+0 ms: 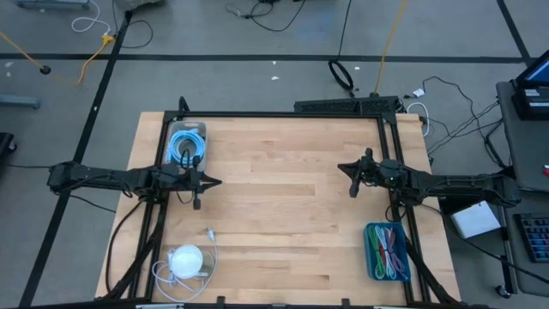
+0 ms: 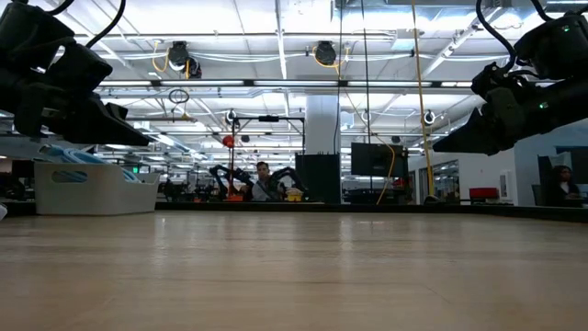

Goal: Pick & Place USB Port
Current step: Return to Home Position

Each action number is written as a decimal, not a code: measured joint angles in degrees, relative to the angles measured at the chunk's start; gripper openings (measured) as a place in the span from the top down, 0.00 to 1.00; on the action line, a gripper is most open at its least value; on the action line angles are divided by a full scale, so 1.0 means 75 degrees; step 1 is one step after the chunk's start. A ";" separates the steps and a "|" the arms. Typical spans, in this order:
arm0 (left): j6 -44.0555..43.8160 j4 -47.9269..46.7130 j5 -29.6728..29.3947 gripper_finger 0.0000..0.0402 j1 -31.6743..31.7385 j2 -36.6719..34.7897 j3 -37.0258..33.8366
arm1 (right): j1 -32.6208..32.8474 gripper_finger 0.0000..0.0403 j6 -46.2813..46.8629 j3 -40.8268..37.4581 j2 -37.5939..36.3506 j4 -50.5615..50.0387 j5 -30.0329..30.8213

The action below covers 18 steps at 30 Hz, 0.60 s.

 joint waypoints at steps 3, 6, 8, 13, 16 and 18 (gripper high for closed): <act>-0.0002 -0.0002 0.0001 0.95 0.0000 -0.0001 0.0000 | 0.0000 1.00 0.0001 0.0000 0.0001 -0.0002 -0.0002; -0.0002 -0.0002 0.0001 0.95 0.0000 -0.0002 0.0000 | 0.0000 1.00 0.0001 0.0000 0.0002 -0.0002 0.0000; 0.0001 -0.0001 0.0001 0.95 0.0000 -0.0002 -0.0001 | 0.0000 1.00 0.0001 0.0000 0.0002 -0.0003 -0.0003; 0.0000 -0.0001 0.0000 0.95 0.0000 -0.0002 0.0000 | -0.0002 1.00 0.0000 0.0000 0.0002 0.0000 0.0000; -0.0002 -0.0002 0.0001 0.95 0.0000 -0.0002 0.0000 | 0.0000 1.00 0.0002 0.0000 0.0001 -0.0001 -0.0003; 0.0001 -0.0002 0.0001 0.95 0.0000 -0.0002 0.0000 | 0.0000 1.00 -0.0001 0.0000 -0.0001 -0.0003 -0.0003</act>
